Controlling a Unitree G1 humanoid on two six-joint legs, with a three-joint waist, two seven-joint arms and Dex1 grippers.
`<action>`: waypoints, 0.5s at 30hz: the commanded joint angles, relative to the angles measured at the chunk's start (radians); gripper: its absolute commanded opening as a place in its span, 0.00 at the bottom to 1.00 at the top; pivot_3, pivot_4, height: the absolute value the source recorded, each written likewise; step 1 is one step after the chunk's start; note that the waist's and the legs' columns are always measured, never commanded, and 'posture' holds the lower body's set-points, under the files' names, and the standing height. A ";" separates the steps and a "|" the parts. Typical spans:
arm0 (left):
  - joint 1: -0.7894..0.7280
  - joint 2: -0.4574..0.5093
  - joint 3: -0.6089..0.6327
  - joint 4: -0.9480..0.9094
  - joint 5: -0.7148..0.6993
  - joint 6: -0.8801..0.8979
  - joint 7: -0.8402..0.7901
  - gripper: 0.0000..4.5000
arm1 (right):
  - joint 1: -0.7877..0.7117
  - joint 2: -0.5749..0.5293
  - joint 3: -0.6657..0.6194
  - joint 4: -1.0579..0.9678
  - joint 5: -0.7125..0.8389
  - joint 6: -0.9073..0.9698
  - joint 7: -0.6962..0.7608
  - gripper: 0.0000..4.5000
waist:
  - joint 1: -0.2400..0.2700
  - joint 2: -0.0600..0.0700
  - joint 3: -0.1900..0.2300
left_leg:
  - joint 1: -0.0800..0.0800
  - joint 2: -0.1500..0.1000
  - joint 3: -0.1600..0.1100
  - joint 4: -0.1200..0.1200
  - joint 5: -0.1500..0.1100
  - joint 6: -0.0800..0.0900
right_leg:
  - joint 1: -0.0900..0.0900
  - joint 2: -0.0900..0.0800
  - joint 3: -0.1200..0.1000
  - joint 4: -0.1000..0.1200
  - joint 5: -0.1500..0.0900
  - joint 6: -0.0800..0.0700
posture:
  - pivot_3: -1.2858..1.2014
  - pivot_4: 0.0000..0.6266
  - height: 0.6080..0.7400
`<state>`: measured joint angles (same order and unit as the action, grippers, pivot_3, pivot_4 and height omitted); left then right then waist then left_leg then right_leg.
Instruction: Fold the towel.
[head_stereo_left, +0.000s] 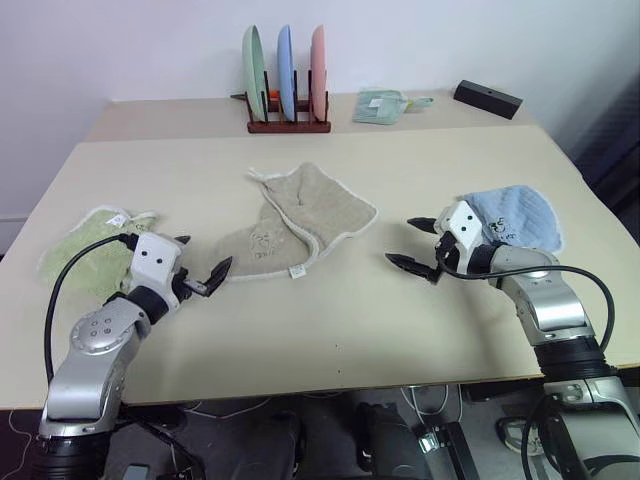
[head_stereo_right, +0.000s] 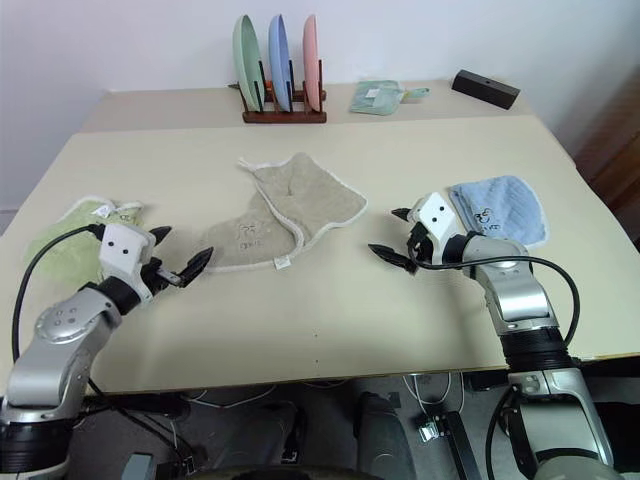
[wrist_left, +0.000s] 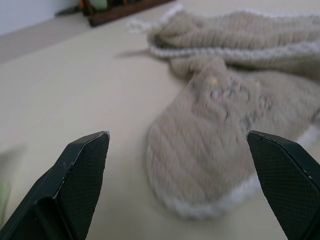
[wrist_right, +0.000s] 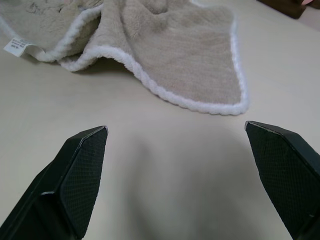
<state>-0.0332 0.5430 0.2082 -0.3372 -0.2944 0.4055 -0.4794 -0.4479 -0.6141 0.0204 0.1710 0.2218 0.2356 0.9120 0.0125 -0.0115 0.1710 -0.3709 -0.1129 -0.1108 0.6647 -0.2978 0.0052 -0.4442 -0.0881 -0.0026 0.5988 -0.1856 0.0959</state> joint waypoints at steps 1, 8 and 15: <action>-0.031 -0.003 -0.037 -0.013 -0.006 0.009 -0.022 1.00 | 0.023 -0.006 -0.005 -0.092 0.046 0.062 0.029 1.00 | 0.000 0.000 0.000 | 0.000 0.000 0.000 0.000 0.000 0.000 | 0.000 0.000 0.000 0.000 0.000 0.000 | 0.52 0.24 1.00; -0.236 -0.095 -0.311 -0.005 0.108 0.128 0.034 1.00 | 0.051 0.027 0.007 -0.155 0.011 0.059 -0.035 1.00 | 0.002 0.000 0.000 | 0.000 -0.001 0.000 0.001 0.000 0.000 | 0.001 0.000 0.000 0.000 0.001 0.001 | 0.52 0.24 1.00; -0.368 -0.232 -0.441 0.052 0.160 0.258 0.101 1.00 | 0.083 0.038 0.009 -0.177 0.009 0.059 -0.063 1.00 | -0.003 0.000 0.000 | 0.000 0.000 0.000 0.001 0.000 0.000 | 0.000 0.001 0.000 0.000 0.001 0.001 | 0.52 0.24 1.00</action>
<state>-0.3752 0.3247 -0.2232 -0.2839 -0.1564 0.6370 -0.4014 -0.3603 -0.5845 0.0385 0.0388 0.2217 0.3069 0.8579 0.0095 -0.0113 0.1708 -0.3712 -0.1131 -0.1103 0.6657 -0.2978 0.0052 -0.4444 -0.0873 -0.0026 0.5987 -0.1845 0.0973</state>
